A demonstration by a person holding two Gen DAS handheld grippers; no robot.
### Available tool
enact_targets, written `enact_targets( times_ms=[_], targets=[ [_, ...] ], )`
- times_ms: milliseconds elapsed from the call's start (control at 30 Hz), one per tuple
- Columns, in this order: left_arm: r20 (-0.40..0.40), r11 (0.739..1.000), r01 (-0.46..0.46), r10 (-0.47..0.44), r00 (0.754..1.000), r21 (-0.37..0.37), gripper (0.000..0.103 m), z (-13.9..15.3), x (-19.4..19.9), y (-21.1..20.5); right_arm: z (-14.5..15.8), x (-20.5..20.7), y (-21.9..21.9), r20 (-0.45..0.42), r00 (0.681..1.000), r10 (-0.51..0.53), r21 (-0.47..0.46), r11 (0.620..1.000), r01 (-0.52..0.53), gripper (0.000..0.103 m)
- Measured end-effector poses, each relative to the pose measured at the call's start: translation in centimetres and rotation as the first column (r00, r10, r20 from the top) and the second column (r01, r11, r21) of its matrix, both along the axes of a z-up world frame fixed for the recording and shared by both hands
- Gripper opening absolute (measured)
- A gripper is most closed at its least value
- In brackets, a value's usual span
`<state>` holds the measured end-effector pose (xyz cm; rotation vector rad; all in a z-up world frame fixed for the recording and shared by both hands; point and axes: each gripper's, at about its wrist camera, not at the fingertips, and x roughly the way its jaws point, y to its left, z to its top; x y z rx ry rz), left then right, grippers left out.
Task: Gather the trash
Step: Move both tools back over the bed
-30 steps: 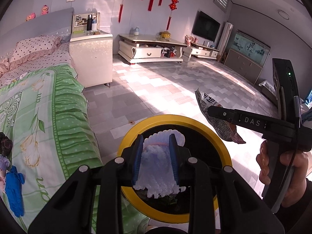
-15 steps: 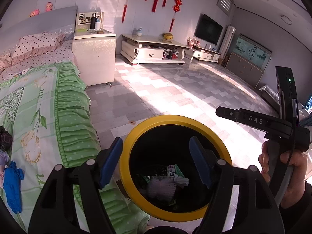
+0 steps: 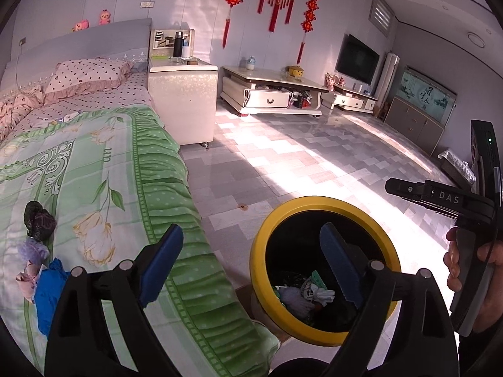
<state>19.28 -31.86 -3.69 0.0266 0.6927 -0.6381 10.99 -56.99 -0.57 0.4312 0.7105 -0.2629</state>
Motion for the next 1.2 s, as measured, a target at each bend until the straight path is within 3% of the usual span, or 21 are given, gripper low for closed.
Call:
enact_targets(
  times_ms=[333,633,967,1200],
  targets=[
    [0.014,0.992,-0.127,0.127,0.992,0.013,0.085,0.2,2.3,7.5,1.5,2.4,5.7,0.006,0.995,0.096,-0.029,0.995,-0.096,0.056],
    [0.011,0.969,-0.247,0.247,0.969,0.019,0.085,-0.3,4.5,14.6,2.0,5.6,12.8,0.006,0.974,0.227,-0.054,0.973,-0.226,0.056],
    [-0.015,0.922,-0.381,0.383,0.924,0.066,0.085,-2.9,8.0,22.8,0.6,9.2,20.9,-0.017,0.924,0.383,-0.036,0.923,-0.383,0.056],
    [-0.073,0.889,-0.449,0.455,0.887,0.088,0.085,-6.1,10.8,27.4,-2.1,11.3,26.4,-0.045,0.868,0.495,0.003,0.869,-0.495,0.056]
  ],
)
